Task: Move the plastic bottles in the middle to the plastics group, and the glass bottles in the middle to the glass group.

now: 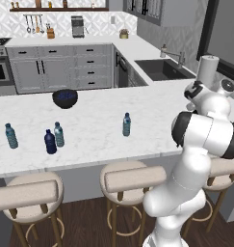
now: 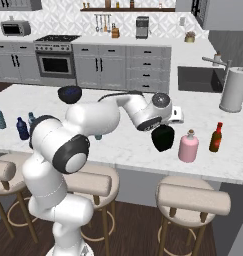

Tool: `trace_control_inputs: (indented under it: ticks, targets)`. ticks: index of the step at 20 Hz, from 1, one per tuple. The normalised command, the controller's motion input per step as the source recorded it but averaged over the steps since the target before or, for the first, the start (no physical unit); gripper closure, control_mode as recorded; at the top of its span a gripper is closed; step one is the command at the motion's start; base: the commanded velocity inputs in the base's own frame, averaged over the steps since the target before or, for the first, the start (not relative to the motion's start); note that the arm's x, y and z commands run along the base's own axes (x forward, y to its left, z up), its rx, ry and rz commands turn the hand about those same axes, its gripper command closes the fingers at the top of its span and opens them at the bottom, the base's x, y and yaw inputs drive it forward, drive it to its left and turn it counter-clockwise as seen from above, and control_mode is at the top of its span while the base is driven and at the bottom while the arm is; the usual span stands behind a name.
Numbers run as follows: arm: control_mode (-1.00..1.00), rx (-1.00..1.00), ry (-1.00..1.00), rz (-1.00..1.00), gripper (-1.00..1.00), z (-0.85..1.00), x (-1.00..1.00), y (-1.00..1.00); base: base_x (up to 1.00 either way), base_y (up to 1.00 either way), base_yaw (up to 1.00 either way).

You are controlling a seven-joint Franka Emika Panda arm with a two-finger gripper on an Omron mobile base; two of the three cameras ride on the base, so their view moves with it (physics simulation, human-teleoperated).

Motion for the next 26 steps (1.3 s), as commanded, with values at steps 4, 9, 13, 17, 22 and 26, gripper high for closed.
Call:
trace_control_inputs:
  ticks: [4, 9, 13, 17, 22, 26]
  targets:
    - [-1.00, 0.00, -0.01, 0.02, 1.00, -0.20, 0.00, -0.02, 0.00, 0.00, 0.00]
    - [-1.00, 0.00, 0.00, 0.00, 1.00, -0.50, 0.00, -0.12, 0.00, 0.00, 0.00]
    - [-1.00, 0.00, -0.03, 0.00, 1.00, -0.13, 0.00, -0.12, 0.00, 0.00, 0.00]
    - [-1.00, 0.00, -0.09, 0.09, 1.00, 0.00, 0.10, -0.07, 0.00, 0.00, 0.00]
    - [-1.00, 0.00, 0.00, 0.14, 1.00, -0.01, 0.45, -0.04, 0.00, 0.00, 0.00]
    - [-1.00, 0.00, 0.06, 0.06, 1.00, -0.23, 0.07, -0.05, 0.00, 0.00, 0.00]
